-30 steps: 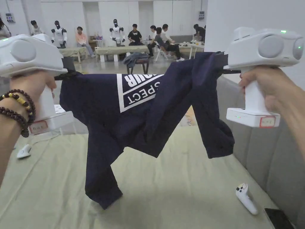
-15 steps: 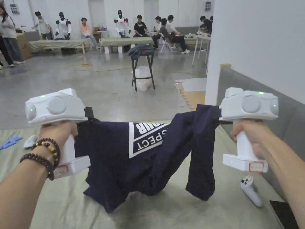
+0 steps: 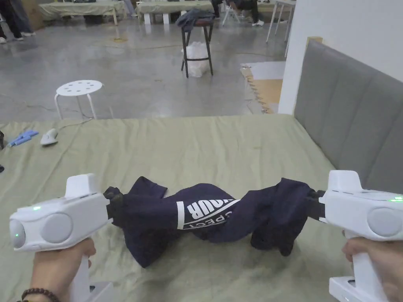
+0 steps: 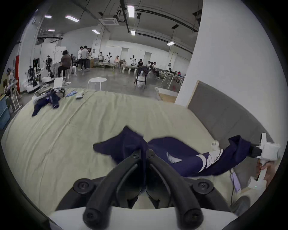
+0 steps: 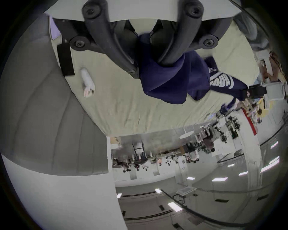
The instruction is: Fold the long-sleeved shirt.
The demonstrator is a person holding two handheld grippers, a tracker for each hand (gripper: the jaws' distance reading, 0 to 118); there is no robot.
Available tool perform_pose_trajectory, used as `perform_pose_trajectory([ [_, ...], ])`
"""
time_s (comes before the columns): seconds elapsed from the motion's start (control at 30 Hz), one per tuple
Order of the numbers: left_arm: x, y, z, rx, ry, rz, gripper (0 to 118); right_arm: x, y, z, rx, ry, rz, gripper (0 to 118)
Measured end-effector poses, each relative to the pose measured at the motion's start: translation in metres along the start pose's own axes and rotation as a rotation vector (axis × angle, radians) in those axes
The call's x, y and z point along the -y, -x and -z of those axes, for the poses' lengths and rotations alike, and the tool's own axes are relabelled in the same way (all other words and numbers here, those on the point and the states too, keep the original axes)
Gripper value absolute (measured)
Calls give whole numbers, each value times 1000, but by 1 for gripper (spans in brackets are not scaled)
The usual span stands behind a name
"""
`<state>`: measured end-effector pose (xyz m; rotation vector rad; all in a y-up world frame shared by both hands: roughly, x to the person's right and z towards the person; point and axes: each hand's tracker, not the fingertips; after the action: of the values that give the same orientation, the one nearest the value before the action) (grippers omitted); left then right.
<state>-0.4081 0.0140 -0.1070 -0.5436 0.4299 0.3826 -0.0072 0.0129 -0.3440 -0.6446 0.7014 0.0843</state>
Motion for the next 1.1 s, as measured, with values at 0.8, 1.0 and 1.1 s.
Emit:
perform_pose_trajectory([
  [0.8, 85, 33, -45, -24, 96, -19, 6, 70, 7, -57, 67, 201, -67, 0],
  [1.0, 72, 23, -29, 17, 116, 0, 4, 83, 24, -35, 24, 252, -21, 81],
  [1.1, 59, 10, -15, 43, 112, 31, 4, 98, 37, -17, 32, 304, -40, 94],
])
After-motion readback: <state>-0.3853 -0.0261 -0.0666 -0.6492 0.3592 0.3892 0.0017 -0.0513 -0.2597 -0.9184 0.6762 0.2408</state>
